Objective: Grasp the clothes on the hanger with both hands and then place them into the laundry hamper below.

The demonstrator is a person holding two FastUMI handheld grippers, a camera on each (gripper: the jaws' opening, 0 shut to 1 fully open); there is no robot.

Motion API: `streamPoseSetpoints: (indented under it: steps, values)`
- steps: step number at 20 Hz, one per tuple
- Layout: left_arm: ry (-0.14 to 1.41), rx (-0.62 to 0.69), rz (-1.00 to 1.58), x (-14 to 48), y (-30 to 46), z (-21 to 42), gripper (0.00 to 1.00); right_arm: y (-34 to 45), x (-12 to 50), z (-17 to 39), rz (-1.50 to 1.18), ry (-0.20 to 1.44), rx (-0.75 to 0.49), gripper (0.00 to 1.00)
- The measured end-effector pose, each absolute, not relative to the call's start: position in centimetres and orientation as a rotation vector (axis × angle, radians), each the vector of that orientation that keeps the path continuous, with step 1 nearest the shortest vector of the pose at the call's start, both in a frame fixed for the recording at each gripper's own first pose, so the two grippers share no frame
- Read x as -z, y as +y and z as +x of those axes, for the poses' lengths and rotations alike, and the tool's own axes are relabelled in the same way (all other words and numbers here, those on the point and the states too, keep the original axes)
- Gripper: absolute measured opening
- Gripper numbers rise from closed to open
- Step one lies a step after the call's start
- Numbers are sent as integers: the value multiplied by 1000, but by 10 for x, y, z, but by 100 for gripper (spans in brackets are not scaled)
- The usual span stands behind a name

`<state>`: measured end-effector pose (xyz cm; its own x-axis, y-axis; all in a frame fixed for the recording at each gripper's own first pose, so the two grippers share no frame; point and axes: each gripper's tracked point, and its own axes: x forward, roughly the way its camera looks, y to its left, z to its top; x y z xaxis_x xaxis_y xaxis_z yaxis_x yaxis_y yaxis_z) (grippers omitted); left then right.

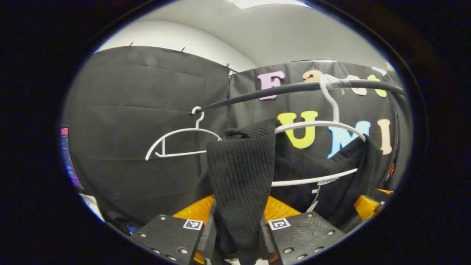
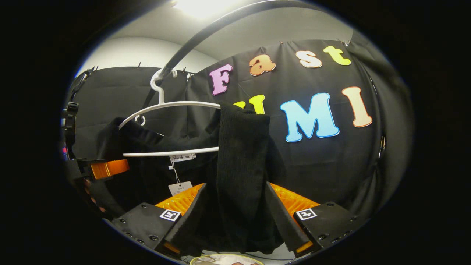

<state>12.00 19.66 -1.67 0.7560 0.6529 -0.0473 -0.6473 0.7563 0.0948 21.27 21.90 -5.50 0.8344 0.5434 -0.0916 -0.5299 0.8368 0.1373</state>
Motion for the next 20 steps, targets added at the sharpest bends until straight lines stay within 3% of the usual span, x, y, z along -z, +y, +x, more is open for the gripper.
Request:
streamPoseSetpoints:
  steps: [3,4,6,20]
  values:
    - [53,-723,28,15,205,110,10,222,52,213,99,116,-577,98]
    - [50,-703,9,15,202,109,6,223,52,217,100,115,-582,98]
    - [42,-668,-28,14,202,112,2,227,50,224,106,116,-582,98]
    - [28,-648,-56,11,203,102,3,253,48,270,45,107,-560,98]
